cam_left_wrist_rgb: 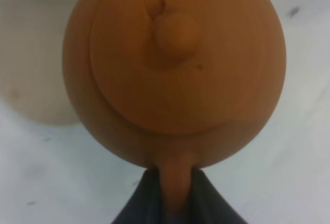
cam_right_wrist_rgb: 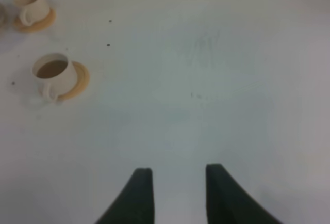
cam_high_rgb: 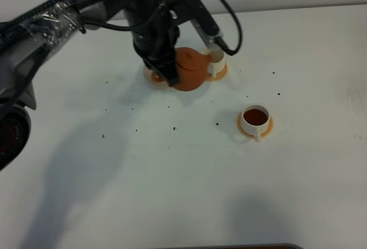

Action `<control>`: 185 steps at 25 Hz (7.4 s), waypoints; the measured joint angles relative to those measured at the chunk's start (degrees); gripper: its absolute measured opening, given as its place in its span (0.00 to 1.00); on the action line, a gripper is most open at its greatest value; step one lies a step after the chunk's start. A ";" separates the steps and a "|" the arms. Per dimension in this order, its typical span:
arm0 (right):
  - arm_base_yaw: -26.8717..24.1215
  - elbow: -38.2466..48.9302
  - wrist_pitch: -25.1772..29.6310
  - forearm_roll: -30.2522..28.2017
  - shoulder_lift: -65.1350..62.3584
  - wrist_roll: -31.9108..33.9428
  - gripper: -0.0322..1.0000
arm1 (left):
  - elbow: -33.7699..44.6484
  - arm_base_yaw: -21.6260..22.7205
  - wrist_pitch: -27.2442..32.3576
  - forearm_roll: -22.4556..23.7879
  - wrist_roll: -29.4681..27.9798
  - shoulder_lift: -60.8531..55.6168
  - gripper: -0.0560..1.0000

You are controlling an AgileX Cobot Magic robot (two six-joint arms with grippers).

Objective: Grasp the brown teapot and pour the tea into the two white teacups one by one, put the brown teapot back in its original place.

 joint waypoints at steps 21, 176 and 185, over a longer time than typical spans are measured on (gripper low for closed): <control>0.00 0.00 0.00 -0.06 0.00 0.00 0.27 | 0.00 7.04 -11.42 0.76 24.14 3.84 0.15; 0.00 0.00 0.00 -0.06 0.00 0.00 0.27 | 0.08 1.08 -51.00 26.78 70.94 9.96 0.15; 0.00 0.00 0.00 -0.06 0.00 0.00 0.27 | 0.08 1.08 -51.00 26.74 70.99 9.96 0.15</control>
